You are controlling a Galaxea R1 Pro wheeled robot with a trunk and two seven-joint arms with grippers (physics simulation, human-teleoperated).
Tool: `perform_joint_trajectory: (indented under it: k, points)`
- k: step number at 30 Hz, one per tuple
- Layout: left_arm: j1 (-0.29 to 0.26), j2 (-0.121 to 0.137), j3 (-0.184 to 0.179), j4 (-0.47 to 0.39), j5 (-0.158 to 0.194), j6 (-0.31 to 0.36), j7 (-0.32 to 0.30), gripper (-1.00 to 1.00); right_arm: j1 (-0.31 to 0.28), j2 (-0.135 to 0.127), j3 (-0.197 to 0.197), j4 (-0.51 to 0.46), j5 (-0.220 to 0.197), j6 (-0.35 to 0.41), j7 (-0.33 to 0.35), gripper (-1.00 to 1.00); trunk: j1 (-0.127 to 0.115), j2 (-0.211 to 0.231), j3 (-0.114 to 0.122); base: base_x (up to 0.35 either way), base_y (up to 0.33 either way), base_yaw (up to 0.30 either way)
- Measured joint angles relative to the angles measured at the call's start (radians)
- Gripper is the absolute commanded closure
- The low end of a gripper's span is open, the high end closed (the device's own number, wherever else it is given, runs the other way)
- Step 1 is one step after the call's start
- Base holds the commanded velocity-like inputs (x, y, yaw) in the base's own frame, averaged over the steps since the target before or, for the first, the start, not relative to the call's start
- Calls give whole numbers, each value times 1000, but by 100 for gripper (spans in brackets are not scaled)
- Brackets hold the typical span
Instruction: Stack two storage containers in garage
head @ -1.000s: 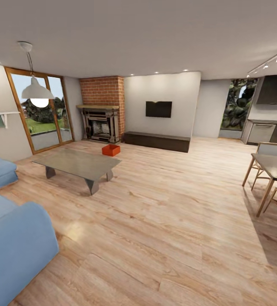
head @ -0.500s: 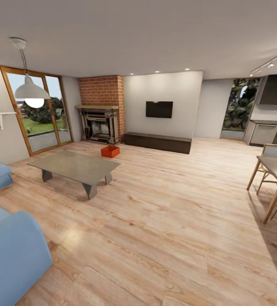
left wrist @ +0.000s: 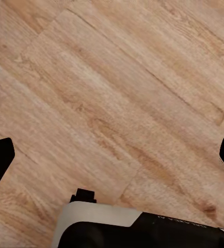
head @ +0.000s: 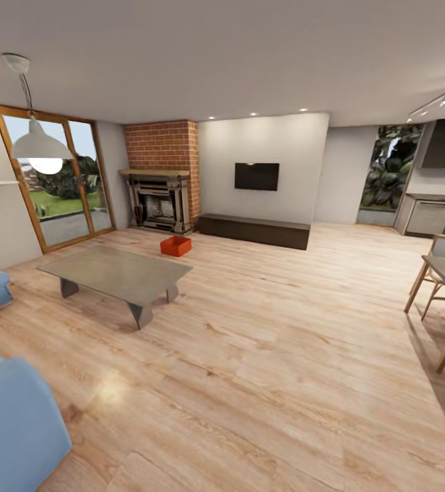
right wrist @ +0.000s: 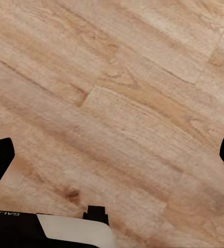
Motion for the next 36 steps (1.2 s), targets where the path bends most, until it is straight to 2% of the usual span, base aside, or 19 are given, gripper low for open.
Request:
perform_joint_trajectory:
  k: [36]
  points:
    - [0,0,0,0,-1,0,0,-100,0,0,0,0,0,0,0,-100,0,0,0,325,-15,0]
